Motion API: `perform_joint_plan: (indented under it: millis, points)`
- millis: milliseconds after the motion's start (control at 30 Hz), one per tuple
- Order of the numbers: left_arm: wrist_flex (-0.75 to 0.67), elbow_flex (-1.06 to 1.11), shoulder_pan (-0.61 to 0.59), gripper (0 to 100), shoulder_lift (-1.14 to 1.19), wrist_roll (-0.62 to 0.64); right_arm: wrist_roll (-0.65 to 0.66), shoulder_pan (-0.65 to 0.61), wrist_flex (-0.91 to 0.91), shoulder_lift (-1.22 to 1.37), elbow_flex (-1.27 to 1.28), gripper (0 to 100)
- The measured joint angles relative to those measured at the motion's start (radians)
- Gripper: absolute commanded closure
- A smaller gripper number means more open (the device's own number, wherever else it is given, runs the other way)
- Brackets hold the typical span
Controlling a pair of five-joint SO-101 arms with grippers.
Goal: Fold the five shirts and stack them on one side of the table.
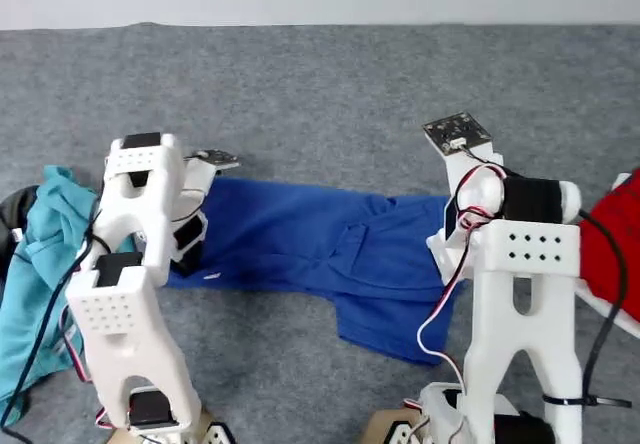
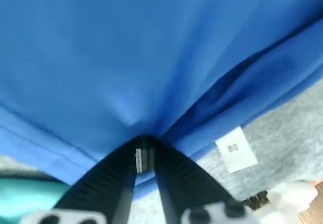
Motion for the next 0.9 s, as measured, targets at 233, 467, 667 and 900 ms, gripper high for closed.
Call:
perform_joint_plan:
  millis: [233, 467, 667, 900]
  points:
    - [0.002, 0.0, 0.052, 99, -0.173, -0.003, 0.0, 0.002, 0.0, 0.0, 0.0, 84.4]
    - [-0.052, 0.0, 0.236, 99, -0.199, 0.04, -0.049, 0.002, 0.0, 0.0, -0.054, 84.5]
    - [-0.095, 0.0, 0.334, 99, -0.199, 0.129, -0.123, 0.005, -0.041, 0.006, -0.098, 84.3]
    - [-0.127, 0.0, 0.39, 99, -0.199, 0.199, -0.127, 0.006, -0.069, 0.117, -0.098, 84.4]
